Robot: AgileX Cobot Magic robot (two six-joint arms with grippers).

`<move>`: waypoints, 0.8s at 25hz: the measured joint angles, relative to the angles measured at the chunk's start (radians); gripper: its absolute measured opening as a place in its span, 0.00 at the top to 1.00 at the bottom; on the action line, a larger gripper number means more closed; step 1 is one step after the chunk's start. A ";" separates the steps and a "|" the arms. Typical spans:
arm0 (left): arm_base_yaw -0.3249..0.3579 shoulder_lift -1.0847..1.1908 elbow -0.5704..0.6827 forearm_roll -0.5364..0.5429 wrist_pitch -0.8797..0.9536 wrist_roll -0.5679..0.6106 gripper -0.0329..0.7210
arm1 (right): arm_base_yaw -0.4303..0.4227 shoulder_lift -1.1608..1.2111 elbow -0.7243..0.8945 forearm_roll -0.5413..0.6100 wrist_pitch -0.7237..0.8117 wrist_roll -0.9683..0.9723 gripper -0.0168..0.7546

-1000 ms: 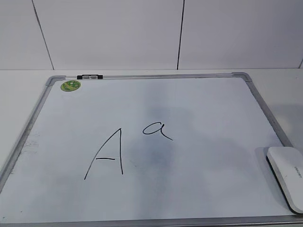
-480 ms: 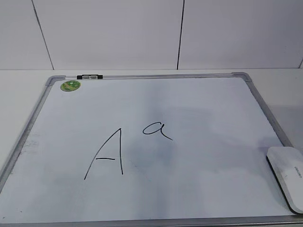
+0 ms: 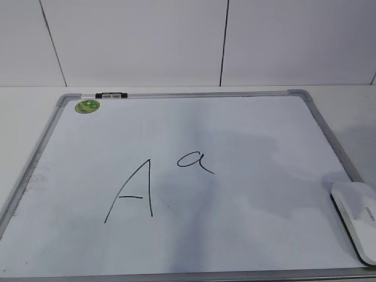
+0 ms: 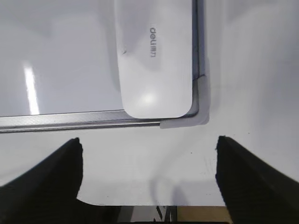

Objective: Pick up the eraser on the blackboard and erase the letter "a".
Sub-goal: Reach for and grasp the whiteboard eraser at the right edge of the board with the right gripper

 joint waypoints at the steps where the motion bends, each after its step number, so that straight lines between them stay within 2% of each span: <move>1: 0.000 0.000 0.000 0.000 0.000 0.000 0.64 | 0.000 0.010 0.000 -0.007 0.000 0.005 0.10; 20: 0.000 0.000 0.000 0.000 0.000 0.000 0.64 | 0.000 0.240 0.000 -0.025 -0.147 -0.021 0.10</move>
